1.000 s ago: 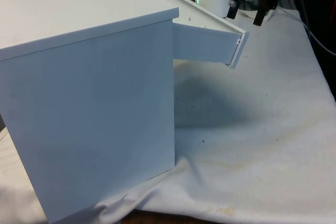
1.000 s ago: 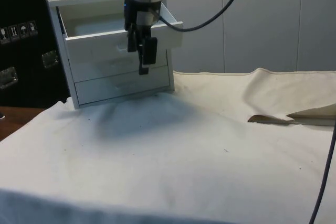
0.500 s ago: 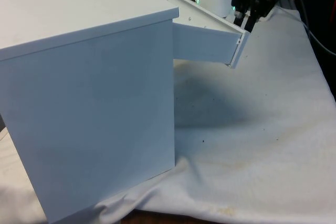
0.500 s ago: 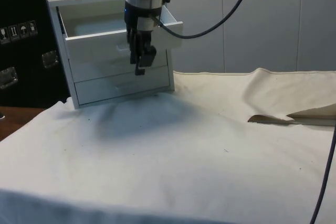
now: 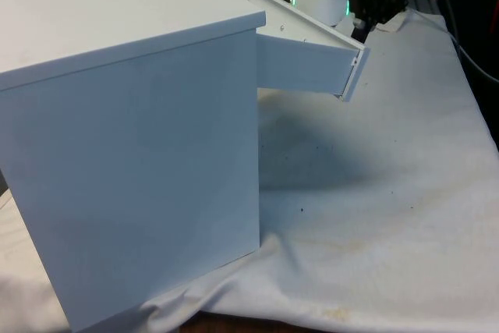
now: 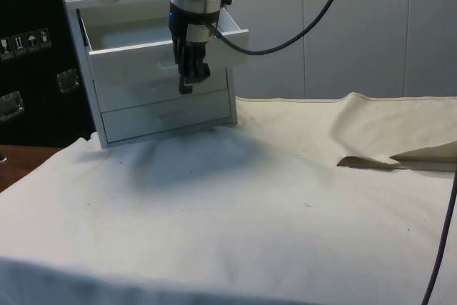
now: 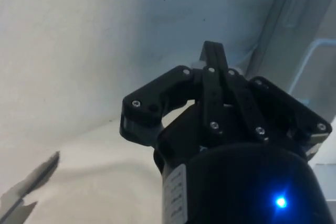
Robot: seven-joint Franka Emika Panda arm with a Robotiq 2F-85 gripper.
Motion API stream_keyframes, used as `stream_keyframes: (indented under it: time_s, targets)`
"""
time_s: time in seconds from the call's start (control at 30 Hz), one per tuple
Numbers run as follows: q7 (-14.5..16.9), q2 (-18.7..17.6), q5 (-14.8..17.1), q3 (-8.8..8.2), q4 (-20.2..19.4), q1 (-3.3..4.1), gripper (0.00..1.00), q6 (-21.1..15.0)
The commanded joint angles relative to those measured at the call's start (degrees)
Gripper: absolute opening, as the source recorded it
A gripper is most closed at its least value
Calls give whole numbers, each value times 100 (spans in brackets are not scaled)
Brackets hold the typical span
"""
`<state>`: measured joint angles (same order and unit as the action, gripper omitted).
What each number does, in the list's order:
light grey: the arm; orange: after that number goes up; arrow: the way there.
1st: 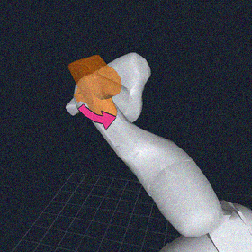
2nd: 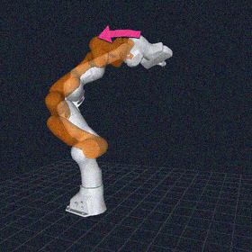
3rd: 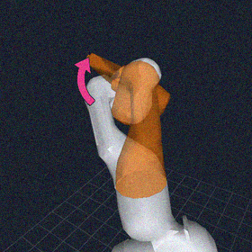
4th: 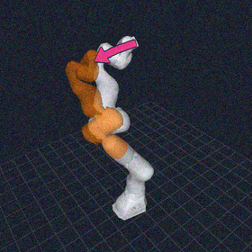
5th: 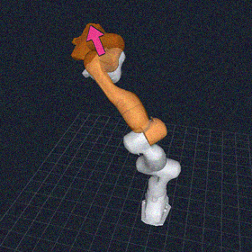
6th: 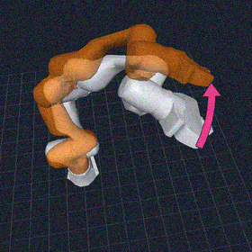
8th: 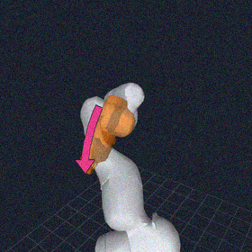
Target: Open the drawer, then close it.
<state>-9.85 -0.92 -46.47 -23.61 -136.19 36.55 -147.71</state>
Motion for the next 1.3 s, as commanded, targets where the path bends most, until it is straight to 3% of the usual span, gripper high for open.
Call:
stream_keyframes:
  time_s: [0.0,0.2,0.23,0.3,0.53,0.57,0.6,0.83,0.87,0.9,1.07,1.1,1.27]
  targets:
    - [-74,-11,-143,-17,63,-17,0,29]
    - [-109,-17,-338,-80,138,-40,0,74]
    - [-52,0,-212,-63,80,-23,0,52]
    - [-120,-29,-430,-115,178,-46,0,97]
    - [-120,-46,-619,-183,298,-63,0,183]
    - [-52,-29,-498,-178,246,-52,0,166]
    - [-126,-52,-642,-195,315,-63,0,201]
    - [-172,-69,-819,-246,435,-63,0,321]
    - [-92,-52,-693,-235,390,-57,0,304]
    - [-183,-74,-842,-252,447,-63,0,332]
    - [-286,-74,-1037,-281,510,-63,0,447]
    - [-218,-57,-928,-269,470,-57,0,447]
    - [-401,-80,-1220,-298,550,-69,0,533]
